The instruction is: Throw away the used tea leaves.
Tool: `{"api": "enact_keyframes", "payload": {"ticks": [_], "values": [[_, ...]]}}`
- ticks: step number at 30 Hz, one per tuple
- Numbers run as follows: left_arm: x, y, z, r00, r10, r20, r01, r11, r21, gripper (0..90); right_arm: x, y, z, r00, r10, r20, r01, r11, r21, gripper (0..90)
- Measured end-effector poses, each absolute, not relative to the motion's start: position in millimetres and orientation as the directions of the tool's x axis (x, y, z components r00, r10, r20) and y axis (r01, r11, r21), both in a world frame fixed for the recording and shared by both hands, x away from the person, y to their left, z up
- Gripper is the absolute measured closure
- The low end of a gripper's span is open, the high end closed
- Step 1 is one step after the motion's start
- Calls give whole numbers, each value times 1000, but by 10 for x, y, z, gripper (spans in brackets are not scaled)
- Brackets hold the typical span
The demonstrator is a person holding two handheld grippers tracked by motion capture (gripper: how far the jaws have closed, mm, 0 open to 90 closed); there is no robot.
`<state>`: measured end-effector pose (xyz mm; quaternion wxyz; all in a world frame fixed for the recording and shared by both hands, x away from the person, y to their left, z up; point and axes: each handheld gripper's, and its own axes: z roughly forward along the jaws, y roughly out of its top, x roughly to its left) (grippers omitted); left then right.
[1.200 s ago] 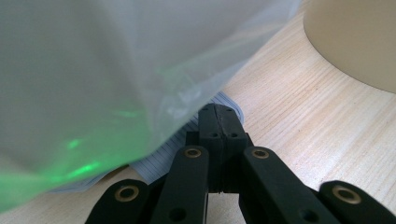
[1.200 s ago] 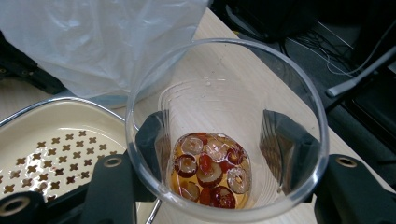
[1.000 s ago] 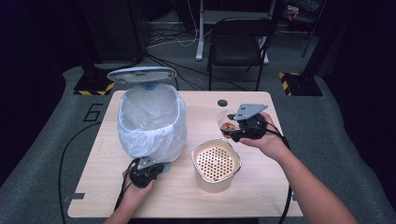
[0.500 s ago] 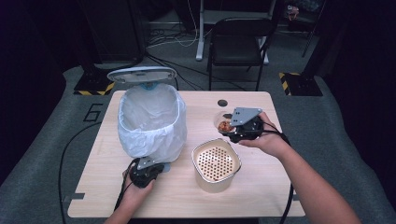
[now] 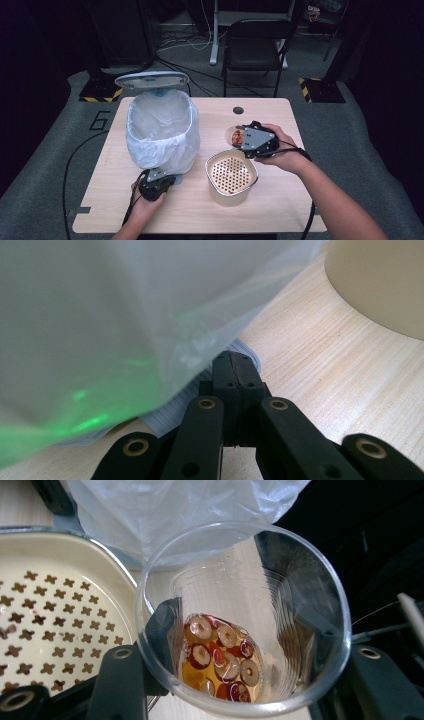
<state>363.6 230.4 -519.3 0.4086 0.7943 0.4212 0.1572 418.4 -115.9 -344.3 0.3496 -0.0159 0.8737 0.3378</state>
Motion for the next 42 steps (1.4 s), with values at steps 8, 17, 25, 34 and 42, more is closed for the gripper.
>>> {"api": "enact_keyframes", "payload": {"ticks": [8,17,25,34,42], "values": [[3635,2304,-5192,596,797,-94,540,-312,781,900,4067,-1134,-3508,-691,118,-713,-348,810,472,442],[3635,2304,-5193,597,797,-93,540,-313,781,900,3880,-1080,-3575,-559,-17,-829,-440,854,280,450],[3635,2304,-5192,597,797,-93,540,-313,781,900,3717,-983,-3698,-390,-199,-899,-523,851,39,453],[3625,2292,-5196,575,812,-102,549,-290,784,900,3583,-903,-3895,-98,-446,-890,-562,763,-320,459],[3636,2305,-5192,598,796,-92,539,-315,781,900,3538,-941,-4088,51,-549,-834,-534,691,-487,464]]}}
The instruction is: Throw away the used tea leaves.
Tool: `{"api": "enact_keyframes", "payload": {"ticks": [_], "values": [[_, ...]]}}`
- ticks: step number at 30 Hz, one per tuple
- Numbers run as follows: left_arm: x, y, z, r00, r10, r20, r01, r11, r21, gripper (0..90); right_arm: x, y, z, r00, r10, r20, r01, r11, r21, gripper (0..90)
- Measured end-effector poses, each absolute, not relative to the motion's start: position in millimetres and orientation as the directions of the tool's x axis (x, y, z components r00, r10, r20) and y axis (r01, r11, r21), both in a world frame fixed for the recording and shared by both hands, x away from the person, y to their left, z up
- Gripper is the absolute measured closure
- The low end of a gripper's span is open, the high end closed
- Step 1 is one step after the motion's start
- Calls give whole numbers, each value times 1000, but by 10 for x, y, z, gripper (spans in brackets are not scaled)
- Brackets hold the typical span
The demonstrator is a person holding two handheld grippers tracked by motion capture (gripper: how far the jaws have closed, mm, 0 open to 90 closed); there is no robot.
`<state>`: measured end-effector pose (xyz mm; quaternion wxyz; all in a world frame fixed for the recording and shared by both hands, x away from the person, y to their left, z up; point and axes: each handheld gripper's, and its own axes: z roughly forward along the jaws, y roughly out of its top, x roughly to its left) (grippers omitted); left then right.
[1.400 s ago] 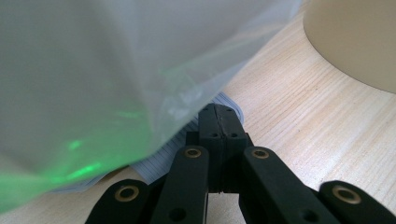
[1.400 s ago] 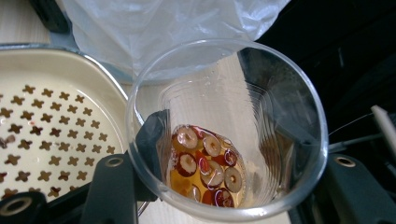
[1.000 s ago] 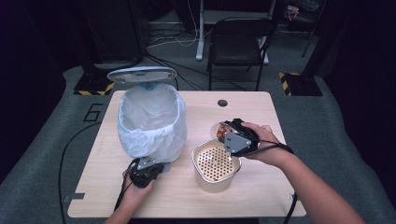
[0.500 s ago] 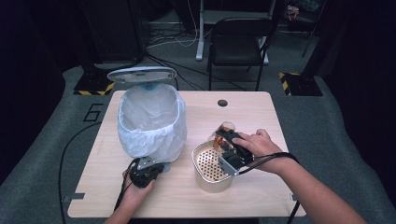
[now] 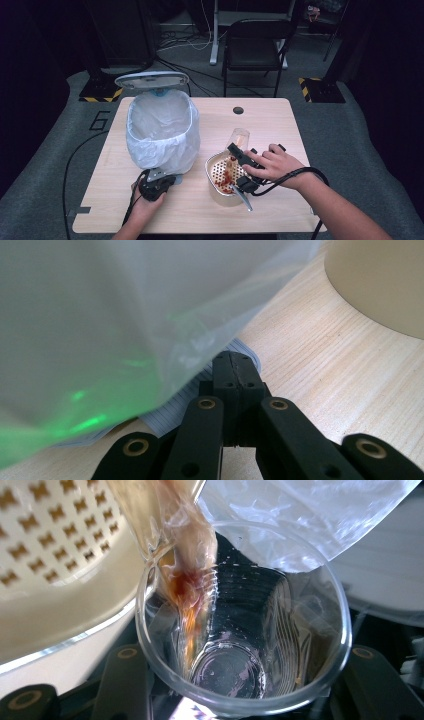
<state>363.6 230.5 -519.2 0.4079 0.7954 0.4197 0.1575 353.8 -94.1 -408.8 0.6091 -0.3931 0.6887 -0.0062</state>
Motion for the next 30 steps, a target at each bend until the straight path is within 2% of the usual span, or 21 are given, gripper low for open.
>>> {"api": "enact_keyframes", "payload": {"ticks": [1,4,6,7,8,9,12,24,26,27,30], "values": [[3636,2304,-5193,597,796,-93,540,-313,781,900,3539,-935,-4077,96,-575,-812,-532,660,-531,465],[3636,2305,-5193,598,796,-94,540,-313,781,900,3530,-958,-4133,163,-577,-801,-516,642,-567,468],[3638,2305,-5192,598,796,-94,539,-313,782,900,3535,-971,-4188,177,-524,-833,-523,667,-531,472],[3639,2306,-5193,599,795,-95,539,-312,782,900,3522,-993,-4239,161,-470,-868,-513,711,-481,473],[3639,2306,-5193,598,796,-96,540,-311,782,900,3539,-978,-4213,198,-516,-834,-521,665,-535,473],[3639,2307,-5193,598,796,-95,540,-312,782,900,3520,-992,-4244,181,-488,-854,-511,695,-505,474],[3639,2306,-5193,599,795,-95,539,-312,782,900,3517,-982,-4238,228,-495,-839,-512,672,-535,474],[3640,2305,-5192,598,796,-95,540,-313,781,900,3496,-986,-4250,280,-491,-825,-511,651,-561,480],[3640,2305,-5191,600,794,-93,539,-315,781,900,3495,-990,-4245,286,-500,-817,-508,644,-572,480],[3641,2305,-5192,599,795,-95,539,-313,782,900,3488,-990,-4225,288,-538,-792,-494,625,-605,480],[3641,2305,-5191,599,795,-95,539,-314,781,900,3478,-996,-4220,291,-537,-791,-499,621,-605,481]]}}
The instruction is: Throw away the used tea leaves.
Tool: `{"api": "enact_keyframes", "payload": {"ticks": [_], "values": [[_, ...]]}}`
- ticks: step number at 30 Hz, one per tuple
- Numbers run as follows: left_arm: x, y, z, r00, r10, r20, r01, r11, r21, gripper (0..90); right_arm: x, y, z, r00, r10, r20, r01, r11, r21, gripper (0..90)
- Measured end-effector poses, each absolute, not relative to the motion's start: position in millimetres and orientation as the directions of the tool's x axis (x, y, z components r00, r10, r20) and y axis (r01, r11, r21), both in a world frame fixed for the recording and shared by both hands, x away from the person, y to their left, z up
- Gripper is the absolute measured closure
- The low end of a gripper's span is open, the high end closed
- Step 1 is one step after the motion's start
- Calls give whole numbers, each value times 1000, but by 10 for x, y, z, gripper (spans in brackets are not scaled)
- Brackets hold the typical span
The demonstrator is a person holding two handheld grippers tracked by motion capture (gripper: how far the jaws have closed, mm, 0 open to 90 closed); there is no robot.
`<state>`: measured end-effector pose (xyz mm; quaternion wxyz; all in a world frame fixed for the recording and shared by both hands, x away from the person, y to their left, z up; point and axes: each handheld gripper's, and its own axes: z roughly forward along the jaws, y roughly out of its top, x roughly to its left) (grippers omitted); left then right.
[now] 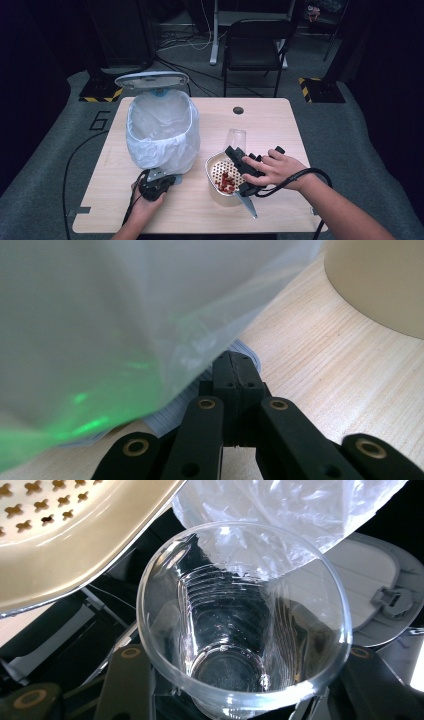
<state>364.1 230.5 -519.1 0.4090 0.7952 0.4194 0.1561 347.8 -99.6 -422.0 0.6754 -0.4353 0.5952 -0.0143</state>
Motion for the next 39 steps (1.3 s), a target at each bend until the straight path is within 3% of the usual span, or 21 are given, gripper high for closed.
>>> {"api": "enact_keyframes", "payload": {"ticks": [10,14,17,19,21,24,27,28,31,36,37,38,39], "values": [[3641,2307,-5189,599,795,-95,542,-315,779,900,3441,-996,-4194,284,-541,-792,-510,615,-602,481],[3635,2300,-5191,586,804,-100,548,-303,780,900,3422,-963,-4104,255,-570,-781,-522,599,-607,481],[3644,2307,-5192,605,791,-95,537,-317,781,900,3418,-969,-4088,216,-525,-823,-527,647,-551,481],[3636,2299,-5191,587,803,-101,548,-302,780,900,3425,-946,-4001,150,-551,-821,-557,640,-530,482],[3637,2300,-5191,588,803,-101,548,-303,780,900,3431,-944,-3965,141,-548,-824,-566,639,-521,482],[3639,2306,-5189,593,800,-98,546,-309,779,900,3433,-927,-3844,35,-464,-885,-596,701,-391,481],[3640,2303,-5193,590,800,-104,547,-301,781,900,3498,-927,-3705,-200,-325,-925,-613,778,-141,480],[3637,2301,-5191,586,804,-103,550,-301,779,900,3524,-922,-3638,-299,-285,-911,-600,798,-53,480],[3639,2302,-5190,590,801,-101,547,-305,780,900,3619,-940,-3509,-442,-193,-876,-570,814,109,480],[3640,2304,-5191,592,799,-104,546,-303,781,900,3782,-1010,-3376,-642,0,-767,-460,800,385,480],[3640,2304,-5191,592,799,-104,546,-303,781,900,3782,-1010,-3376,-642,0,-767,-460,800,385,480],[3640,2304,-5191,592,800,-104,546,-303,781,900,3857,-1051,-3337,-715,81,-694,-391,777,494,481],[3641,2304,-5191,592,800,-104,546,-303,781,900,3878,-1063,-3327,-729,102,-677,-372,771,517,481]]}}
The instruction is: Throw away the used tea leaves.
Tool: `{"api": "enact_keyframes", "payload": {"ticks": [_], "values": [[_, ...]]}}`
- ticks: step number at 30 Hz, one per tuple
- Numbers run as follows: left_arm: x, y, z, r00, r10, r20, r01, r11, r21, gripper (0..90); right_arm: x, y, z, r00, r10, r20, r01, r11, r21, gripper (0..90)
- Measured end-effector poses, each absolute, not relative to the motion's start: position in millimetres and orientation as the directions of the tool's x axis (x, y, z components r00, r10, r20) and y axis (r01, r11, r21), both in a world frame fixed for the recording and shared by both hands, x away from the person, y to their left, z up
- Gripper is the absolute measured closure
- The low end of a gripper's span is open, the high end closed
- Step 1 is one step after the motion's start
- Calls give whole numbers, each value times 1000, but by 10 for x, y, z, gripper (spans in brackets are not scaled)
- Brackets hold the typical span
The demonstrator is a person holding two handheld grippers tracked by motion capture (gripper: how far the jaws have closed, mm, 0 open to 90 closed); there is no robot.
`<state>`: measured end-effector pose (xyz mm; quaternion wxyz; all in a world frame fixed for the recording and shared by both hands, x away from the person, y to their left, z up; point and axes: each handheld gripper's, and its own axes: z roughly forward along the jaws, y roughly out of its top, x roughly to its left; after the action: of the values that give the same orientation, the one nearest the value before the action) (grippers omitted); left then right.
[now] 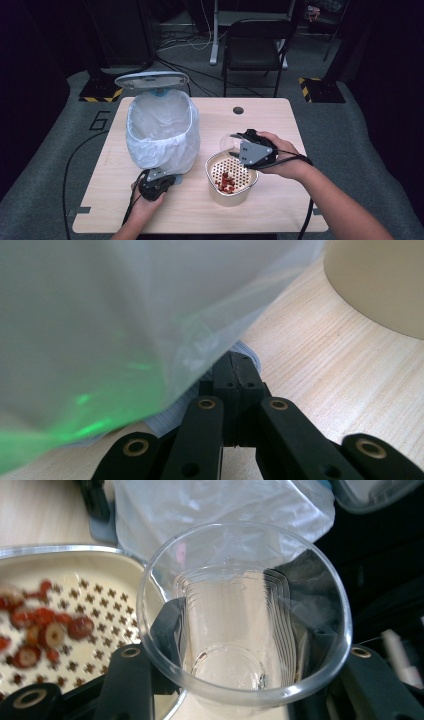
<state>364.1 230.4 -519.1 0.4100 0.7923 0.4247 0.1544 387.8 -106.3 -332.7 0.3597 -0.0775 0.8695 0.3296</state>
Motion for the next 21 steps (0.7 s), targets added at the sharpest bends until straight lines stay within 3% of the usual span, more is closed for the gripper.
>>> {"api": "enact_keyframes", "payload": {"ticks": [4,11,21], "values": [[3641,2304,-5191,592,799,-104,546,-303,781,900,4016,-1136,-3268,-828,192,-527,-249,716,652,481],[3643,2311,-5188,594,798,-101,547,-310,778,900,4174,-1221,-3191,-902,323,-285,-47,584,810,483],[3645,2311,-5188,593,798,-104,548,-306,779,900,4221,-1151,-3044,-916,395,-67,143,478,867,483]]}}
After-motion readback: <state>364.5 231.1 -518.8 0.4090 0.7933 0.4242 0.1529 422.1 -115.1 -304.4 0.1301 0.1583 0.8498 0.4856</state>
